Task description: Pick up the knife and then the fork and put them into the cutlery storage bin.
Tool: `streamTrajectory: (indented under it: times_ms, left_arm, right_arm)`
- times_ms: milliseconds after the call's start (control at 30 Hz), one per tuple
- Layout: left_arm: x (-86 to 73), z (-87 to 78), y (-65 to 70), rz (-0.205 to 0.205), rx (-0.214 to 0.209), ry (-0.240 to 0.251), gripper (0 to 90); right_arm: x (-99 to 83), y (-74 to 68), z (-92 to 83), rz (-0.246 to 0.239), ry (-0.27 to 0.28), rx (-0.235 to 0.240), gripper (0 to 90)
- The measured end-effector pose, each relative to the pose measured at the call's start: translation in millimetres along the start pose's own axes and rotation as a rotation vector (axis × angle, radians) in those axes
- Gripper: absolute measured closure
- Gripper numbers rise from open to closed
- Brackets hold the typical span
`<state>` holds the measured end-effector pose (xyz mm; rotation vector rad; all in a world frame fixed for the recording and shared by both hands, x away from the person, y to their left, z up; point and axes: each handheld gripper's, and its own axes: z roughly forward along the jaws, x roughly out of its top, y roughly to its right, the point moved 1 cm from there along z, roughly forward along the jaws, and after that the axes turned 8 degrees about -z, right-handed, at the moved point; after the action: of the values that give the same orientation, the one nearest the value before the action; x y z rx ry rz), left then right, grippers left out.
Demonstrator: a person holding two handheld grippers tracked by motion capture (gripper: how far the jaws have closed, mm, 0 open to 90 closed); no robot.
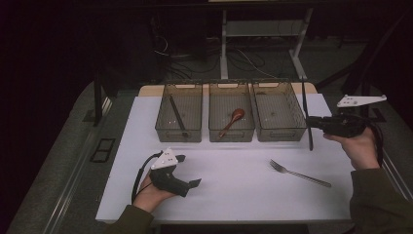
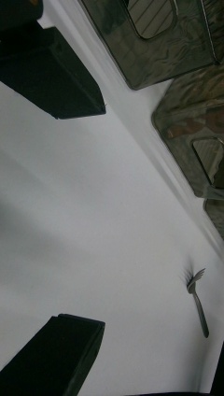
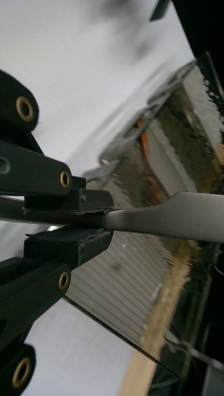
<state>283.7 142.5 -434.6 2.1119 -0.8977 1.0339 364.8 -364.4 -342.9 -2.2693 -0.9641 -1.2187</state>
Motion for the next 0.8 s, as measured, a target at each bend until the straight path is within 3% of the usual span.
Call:
streamTrajectory:
  times_ms: [133, 400, 633, 800]
  left_arm:
    - [0.1, -0.5, -0.2, 0.0, 0.001, 0.003, 0.0]
    - [0.3, -1.4, 0.0, -0.001, -0.004, 0.005, 0.0]
    - [0.2, -0.9, 0.3, 0.001, -0.007, 0.007, 0.0]
    - [0.3, -0.8, 0.6, 0.001, -0.009, 0.008, 0.0]
  right_arm:
    - [14.9, 3.3, 2.0, 0.007, 0.049, -0.023, 79.5]
    - [48.1, 17.6, 19.7, 0.008, 0.084, -0.07, 79.5]
    - [63.6, 36.7, 41.7, 0.013, 0.052, -0.099, 79.5]
    - [62.0, 49.2, 64.1, 0.026, -0.031, -0.103, 79.5]
